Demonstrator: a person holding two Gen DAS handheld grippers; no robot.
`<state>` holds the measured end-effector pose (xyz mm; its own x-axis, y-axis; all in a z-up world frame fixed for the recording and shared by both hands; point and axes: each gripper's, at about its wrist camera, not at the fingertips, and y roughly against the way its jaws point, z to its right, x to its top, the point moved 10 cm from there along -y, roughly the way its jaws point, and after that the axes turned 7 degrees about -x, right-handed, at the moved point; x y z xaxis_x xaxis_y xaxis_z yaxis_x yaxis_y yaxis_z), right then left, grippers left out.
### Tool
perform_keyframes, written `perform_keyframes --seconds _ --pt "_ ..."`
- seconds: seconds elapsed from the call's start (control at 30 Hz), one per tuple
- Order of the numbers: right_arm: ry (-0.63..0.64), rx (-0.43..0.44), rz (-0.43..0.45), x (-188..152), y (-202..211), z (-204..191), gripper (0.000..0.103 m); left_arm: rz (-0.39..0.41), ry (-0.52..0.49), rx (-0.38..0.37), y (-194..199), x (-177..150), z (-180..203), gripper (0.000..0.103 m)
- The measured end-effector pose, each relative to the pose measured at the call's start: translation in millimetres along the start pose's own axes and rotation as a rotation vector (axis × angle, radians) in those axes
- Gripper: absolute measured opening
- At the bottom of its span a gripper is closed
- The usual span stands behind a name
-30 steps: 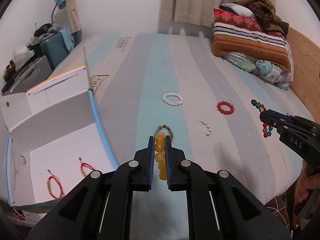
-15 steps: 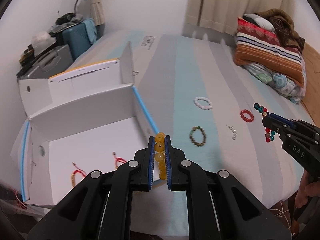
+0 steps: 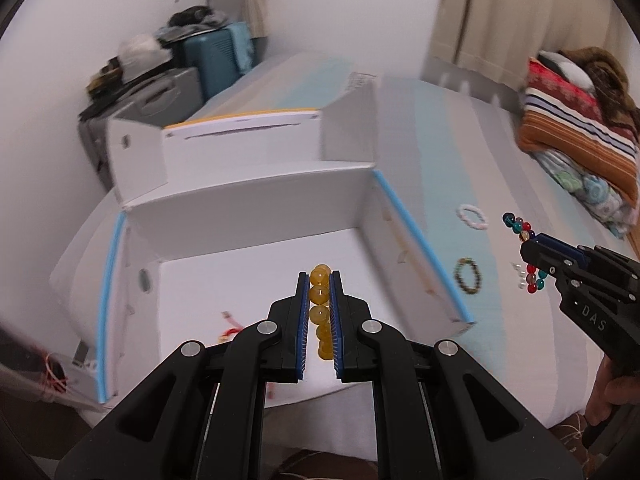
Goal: Organize jewelry
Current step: 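Carry both bead bracelets into the white box and open both tools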
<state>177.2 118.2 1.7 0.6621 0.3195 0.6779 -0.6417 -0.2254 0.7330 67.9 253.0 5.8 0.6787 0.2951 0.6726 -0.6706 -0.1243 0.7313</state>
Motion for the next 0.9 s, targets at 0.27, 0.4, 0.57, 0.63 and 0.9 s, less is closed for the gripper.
perform_keyframes --seconds 0.27,0.4,0.57,0.63,0.9 --pt "0.092 0.064 -0.032 -1 -21 -72 0.019 -0.016 0.068 0.055 -1 -12 -59 0.009" --pt "0.123 0.082 -0.067 -5 -37 -97 0.019 -0.042 0.104 0.069 -10 -21 -84 0.009" --pt "0.162 0.087 -0.139 -14 -61 -122 0.019 -0.109 0.148 0.076 -32 -35 -109 0.009" --pt "0.168 0.087 -0.181 -19 -73 -128 0.019 -0.141 0.166 0.075 -41 -42 -115 0.009" --pt "0.186 0.059 -0.341 -37 -111 -144 0.019 -0.291 0.212 0.020 -76 -64 -126 0.009"
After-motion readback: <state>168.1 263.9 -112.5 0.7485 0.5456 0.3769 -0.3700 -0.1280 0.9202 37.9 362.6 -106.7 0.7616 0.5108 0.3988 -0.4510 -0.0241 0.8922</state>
